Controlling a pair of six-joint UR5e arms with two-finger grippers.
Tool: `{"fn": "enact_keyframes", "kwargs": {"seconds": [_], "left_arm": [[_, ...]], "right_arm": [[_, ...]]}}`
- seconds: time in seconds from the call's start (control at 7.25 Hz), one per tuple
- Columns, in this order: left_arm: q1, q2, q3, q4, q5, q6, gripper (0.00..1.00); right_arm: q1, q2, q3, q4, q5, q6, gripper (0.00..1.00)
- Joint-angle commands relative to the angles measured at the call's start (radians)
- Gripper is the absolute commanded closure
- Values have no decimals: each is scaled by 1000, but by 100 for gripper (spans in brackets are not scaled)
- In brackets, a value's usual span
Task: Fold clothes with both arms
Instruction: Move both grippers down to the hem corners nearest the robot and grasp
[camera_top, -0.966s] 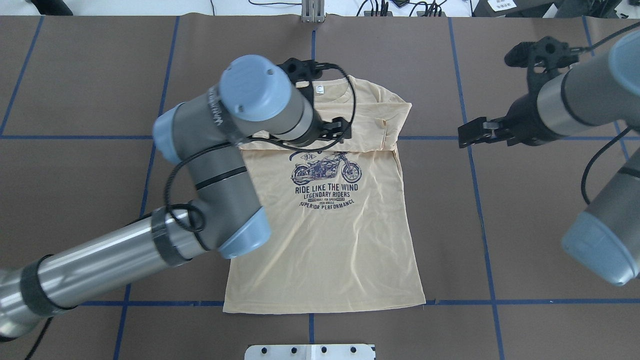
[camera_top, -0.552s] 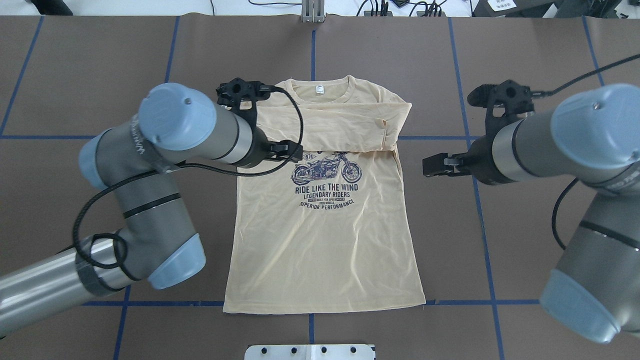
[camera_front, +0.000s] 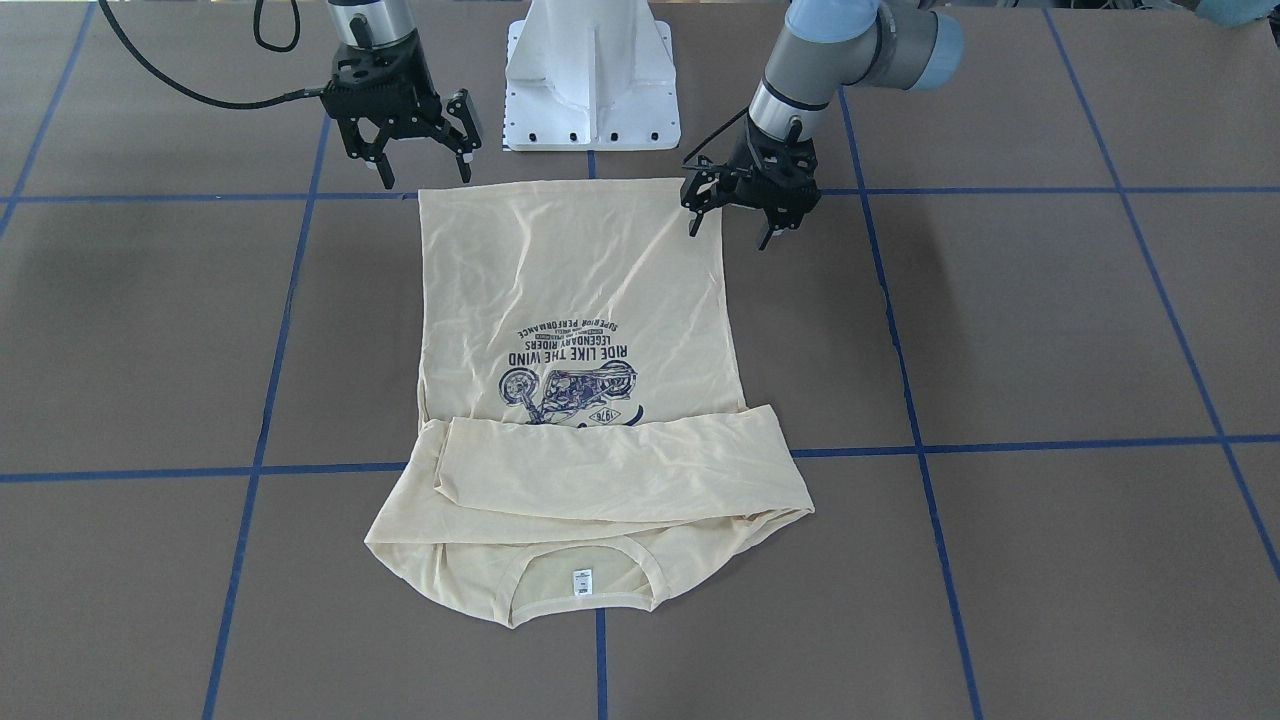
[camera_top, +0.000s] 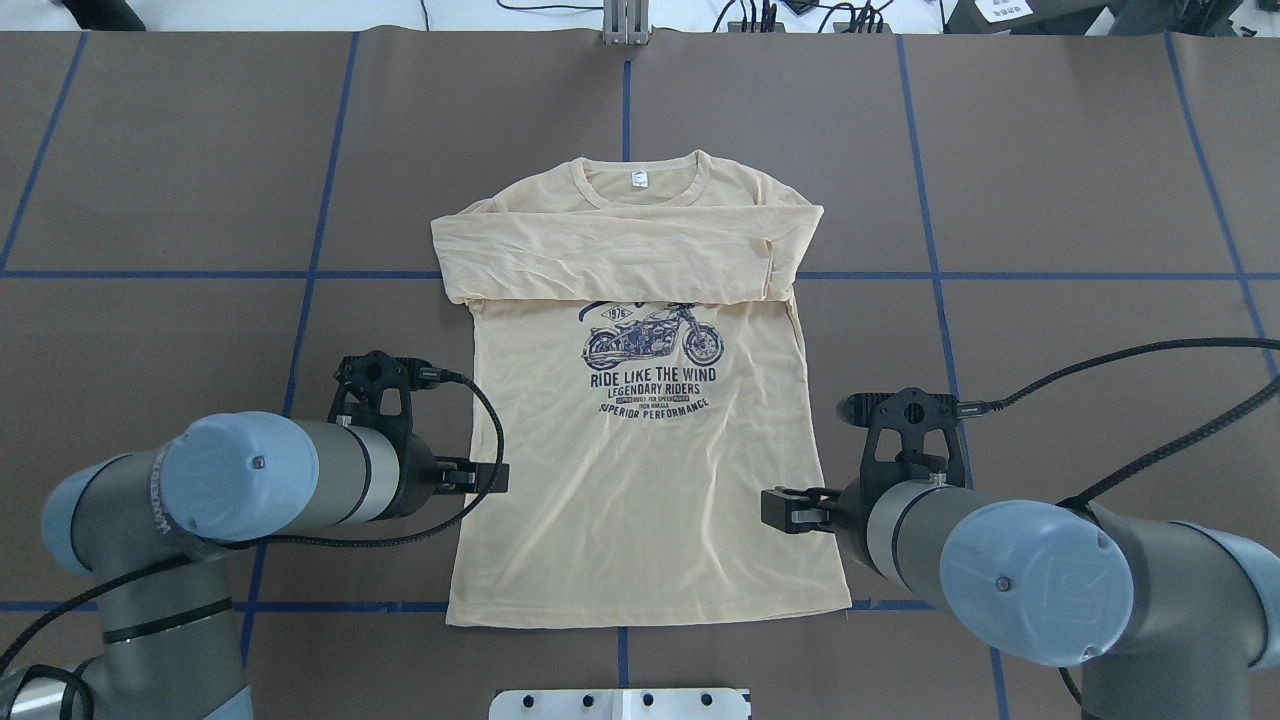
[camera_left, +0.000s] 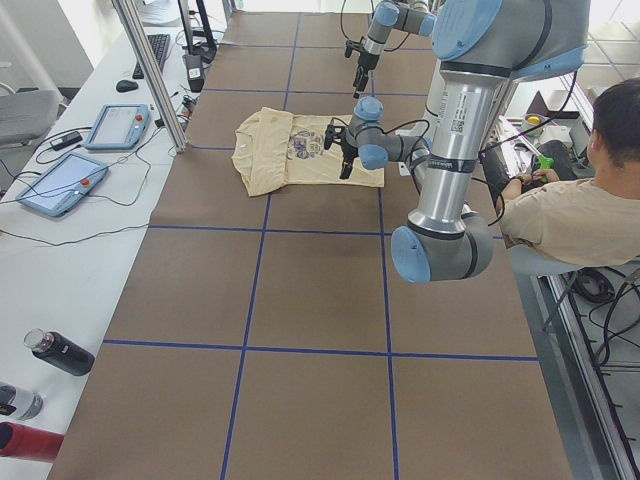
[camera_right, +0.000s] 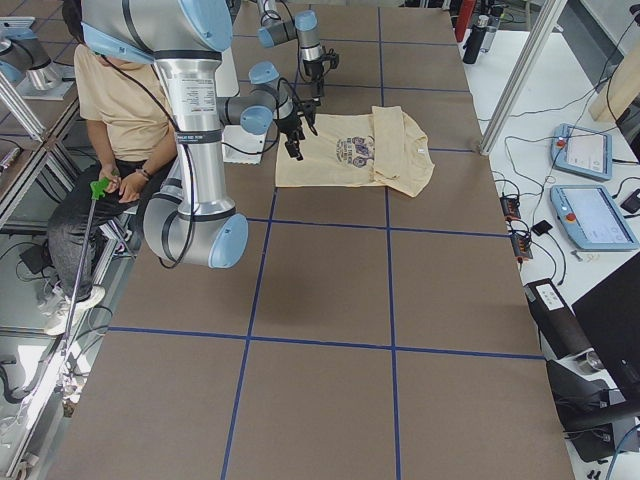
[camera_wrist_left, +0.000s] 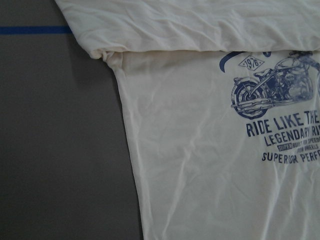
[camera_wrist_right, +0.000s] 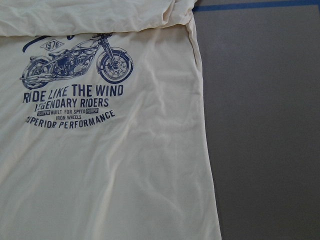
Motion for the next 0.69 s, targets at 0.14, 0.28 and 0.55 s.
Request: {"fn": "enact_keyframes", "kwargs": {"seconds": [0.14, 0.28, 0.55], "left_arm": [[126, 47, -1, -41, 46, -181, 10], [156, 45, -1, -41, 49, -223, 18], [182, 47, 1, -40, 51, -254, 25]], "right_arm": [[-9, -3, 4, 0, -9, 3, 0], [-9, -3, 4, 0, -9, 3, 0], [-9, -3, 4, 0, -11, 3, 0]]}}
